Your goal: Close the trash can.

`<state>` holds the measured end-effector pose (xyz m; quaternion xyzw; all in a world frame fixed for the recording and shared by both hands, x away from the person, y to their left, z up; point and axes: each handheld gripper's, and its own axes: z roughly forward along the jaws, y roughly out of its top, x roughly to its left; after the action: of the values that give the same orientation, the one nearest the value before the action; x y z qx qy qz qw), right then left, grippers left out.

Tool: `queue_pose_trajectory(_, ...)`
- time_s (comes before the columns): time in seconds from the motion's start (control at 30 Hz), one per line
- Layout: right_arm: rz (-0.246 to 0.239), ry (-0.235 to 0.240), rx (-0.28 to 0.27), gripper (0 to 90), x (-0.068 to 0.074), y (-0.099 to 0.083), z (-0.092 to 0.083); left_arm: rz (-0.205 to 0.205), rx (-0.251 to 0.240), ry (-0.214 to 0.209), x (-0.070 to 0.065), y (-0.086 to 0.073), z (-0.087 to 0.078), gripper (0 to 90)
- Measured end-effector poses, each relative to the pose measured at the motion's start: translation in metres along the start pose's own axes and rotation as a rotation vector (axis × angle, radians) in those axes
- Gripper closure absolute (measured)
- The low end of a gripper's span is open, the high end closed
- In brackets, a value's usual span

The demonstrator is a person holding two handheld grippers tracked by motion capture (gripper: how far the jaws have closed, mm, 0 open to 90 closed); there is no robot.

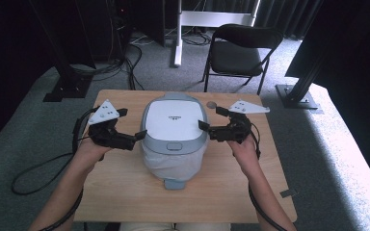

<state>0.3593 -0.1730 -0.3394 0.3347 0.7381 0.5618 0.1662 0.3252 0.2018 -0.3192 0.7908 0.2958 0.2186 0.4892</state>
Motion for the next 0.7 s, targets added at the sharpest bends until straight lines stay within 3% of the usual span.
queue_pose_trajectory(0.27, -0.005, -0.019, 0.012, 10.2, -0.004, -0.003, -0.005, -0.004, 0.004, 0.009, 0.003, -0.006, -0.006, 2.1)
queue_pose_trajectory(0.7, 0.027, -0.048, 0.011, 10.2, -0.017, -0.015, -0.019, 0.000, 0.023, 0.015, 0.005, -0.018, -0.008, 2.1)
